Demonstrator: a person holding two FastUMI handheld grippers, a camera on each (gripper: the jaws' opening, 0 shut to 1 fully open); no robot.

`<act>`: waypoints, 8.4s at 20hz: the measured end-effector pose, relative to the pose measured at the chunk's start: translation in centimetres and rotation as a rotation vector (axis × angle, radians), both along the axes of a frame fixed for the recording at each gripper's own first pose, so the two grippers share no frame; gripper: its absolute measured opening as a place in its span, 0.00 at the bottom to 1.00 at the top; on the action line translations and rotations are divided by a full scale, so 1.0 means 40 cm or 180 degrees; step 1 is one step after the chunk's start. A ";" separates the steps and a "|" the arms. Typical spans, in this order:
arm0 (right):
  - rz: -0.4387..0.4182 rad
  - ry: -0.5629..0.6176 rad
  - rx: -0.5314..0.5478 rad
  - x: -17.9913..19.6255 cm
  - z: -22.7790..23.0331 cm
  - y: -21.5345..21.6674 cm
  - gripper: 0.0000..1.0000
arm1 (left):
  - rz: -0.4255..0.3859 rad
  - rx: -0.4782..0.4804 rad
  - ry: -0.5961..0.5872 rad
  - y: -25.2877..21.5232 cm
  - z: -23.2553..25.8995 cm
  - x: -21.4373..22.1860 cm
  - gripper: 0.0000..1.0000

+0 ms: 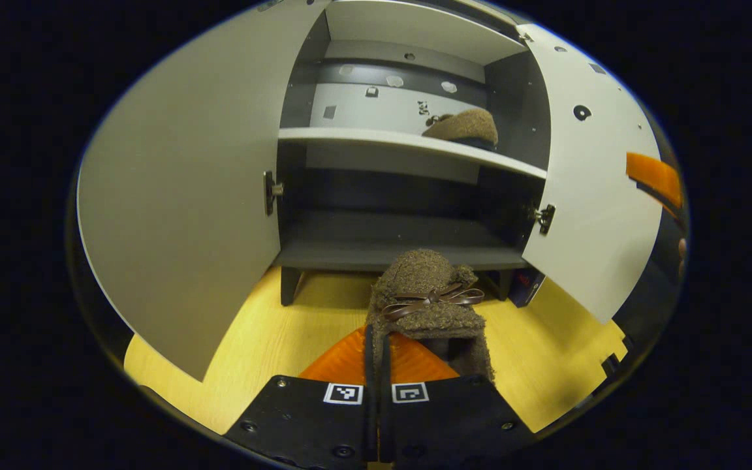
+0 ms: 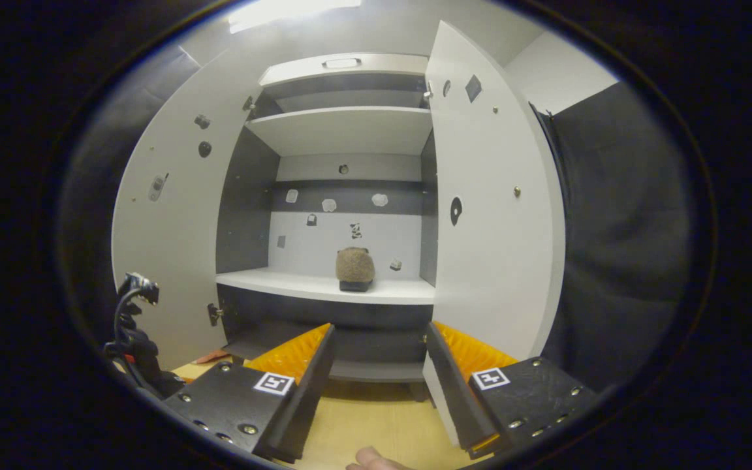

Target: Grab one shoe with the right hand and put it into the shoe cabinet, grab the other shoe with the left hand and put it into the shoe cabinet; then close the right door with the right hand and the left door with the left hand.

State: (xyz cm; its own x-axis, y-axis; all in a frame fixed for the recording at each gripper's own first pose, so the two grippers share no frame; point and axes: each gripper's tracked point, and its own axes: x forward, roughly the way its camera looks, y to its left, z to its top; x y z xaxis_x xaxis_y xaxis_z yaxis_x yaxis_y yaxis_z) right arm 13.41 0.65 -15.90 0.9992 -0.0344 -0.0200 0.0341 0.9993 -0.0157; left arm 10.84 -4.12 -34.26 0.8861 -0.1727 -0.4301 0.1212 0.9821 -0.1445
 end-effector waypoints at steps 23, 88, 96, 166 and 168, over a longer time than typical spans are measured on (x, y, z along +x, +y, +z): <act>0.0405 -0.0272 0.0280 0.001 0.082 0.023 0.98 | 0.0586 -0.0259 -0.1388 0.013 0.699 0.536 0.02; -0.0440 -0.0312 -0.0033 -0.235 0.331 -0.646 0.98 | 0.0215 0.0064 -0.1316 0.109 0.539 -0.251 0.95; -0.0423 0.0020 0.0403 -0.050 0.332 -0.833 1.00 | 0.0071 0.0109 -0.1366 0.109 0.504 -0.290 0.96; 0.0998 -0.0348 0.0255 -0.271 0.319 -0.060 0.97 | 0.0758 0.0052 -0.1539 0.768 0.768 -0.048 0.95; 0.0896 -0.0295 0.0296 -0.280 0.308 -0.078 0.96 | 0.0708 0.0065 -0.1536 0.765 0.773 -0.008 0.99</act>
State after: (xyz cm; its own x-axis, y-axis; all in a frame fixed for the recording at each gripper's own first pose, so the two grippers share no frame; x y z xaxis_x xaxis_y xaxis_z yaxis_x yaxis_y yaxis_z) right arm 2.22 -2.46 -3.56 0.9669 0.2417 0.0814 -0.2472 0.9667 0.0663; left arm 10.54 26.50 -3.32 0.9983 0.0462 0.0343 -0.0424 0.9936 -0.1043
